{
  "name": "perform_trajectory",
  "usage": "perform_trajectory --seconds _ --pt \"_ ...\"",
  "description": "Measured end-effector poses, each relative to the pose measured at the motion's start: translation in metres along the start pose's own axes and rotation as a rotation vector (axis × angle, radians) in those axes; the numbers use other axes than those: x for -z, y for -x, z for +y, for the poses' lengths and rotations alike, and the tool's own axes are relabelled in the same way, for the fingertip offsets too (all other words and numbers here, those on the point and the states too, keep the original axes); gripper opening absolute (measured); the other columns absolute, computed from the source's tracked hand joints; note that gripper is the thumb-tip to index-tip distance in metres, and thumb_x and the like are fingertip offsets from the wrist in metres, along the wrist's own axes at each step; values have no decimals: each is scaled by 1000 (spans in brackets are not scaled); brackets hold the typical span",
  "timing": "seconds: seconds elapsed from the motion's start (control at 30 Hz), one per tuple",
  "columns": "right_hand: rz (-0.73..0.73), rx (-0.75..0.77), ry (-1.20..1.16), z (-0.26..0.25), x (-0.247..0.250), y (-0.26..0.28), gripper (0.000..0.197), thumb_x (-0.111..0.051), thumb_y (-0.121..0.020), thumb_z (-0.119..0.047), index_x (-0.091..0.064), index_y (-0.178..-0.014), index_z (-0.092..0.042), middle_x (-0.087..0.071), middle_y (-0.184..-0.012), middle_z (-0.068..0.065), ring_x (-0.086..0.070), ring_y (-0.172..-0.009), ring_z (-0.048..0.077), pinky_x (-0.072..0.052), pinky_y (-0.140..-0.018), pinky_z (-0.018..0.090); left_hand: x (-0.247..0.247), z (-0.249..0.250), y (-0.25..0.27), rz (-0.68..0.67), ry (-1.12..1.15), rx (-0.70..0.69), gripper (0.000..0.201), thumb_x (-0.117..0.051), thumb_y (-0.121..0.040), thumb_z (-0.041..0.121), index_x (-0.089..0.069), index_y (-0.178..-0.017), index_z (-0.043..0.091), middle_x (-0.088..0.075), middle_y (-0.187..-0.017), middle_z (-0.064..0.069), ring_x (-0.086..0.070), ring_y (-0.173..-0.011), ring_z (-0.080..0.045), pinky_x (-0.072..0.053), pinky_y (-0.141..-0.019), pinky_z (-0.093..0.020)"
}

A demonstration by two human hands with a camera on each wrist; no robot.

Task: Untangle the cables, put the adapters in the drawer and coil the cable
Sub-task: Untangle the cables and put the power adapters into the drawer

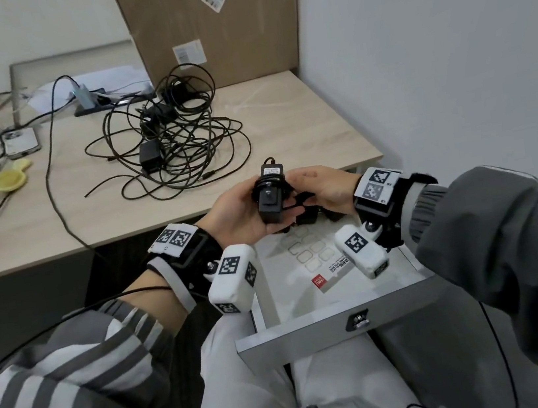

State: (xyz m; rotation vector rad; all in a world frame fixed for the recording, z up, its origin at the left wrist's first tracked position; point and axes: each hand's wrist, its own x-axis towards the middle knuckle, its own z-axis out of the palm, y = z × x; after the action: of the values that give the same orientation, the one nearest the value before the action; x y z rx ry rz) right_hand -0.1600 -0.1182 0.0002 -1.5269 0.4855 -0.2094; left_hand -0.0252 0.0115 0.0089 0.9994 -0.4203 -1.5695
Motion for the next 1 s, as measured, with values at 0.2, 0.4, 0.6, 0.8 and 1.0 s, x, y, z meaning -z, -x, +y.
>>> perform_trajectory --seconds 0.2,0.4,0.6,0.8,1.0 --pt "110 33 178 -7 -3 -5 16 -49 -97 -21 -49 -111 -13 -59 -87 -5 -55 -75 1 -46 -66 14 1 4 -3 41 43 -57 47 -46 -89 52 -60 -109 12 -69 -92 -9 -68 -70 -16 -50 -53 -17" --pt "206 75 365 1 -2 -18 31 -73 -82 -36 -57 -103 -20 -57 -87 0 -55 -75 10 -45 -74 20 9 10 -1 149 -31 -18 46 -46 -90 52 -59 -109 12 -65 -95 -9 -68 -70 -15 -51 -48 -16" --pt "24 -103 833 -1 11 -10 17 -73 -82 -27 -68 -90 -13 -65 -70 -8 -61 -61 5 -48 -65 20 28 -13 -9 422 -371 145 38 -50 -95 44 -56 -106 8 -61 -86 -8 -58 -72 -17 -54 -57 -24" --pt "-130 -352 944 11 32 -3 22 -65 -88 -33 -68 -99 -14 -68 -83 -7 -67 -78 11 -51 -80 32 36 -39 -30 517 -489 246 25 -48 -99 30 -52 -86 9 -54 -77 -8 -55 -69 -22 -51 -70 -35" --pt "-284 -534 912 12 33 31 24 -62 -90 -36 -73 -103 -19 -73 -101 -7 -69 -94 6 -49 -87 27 42 -43 -55 599 -603 180 21 -51 -95 28 -49 -78 17 -54 -82 -3 -56 -74 -21 -54 -86 -42"
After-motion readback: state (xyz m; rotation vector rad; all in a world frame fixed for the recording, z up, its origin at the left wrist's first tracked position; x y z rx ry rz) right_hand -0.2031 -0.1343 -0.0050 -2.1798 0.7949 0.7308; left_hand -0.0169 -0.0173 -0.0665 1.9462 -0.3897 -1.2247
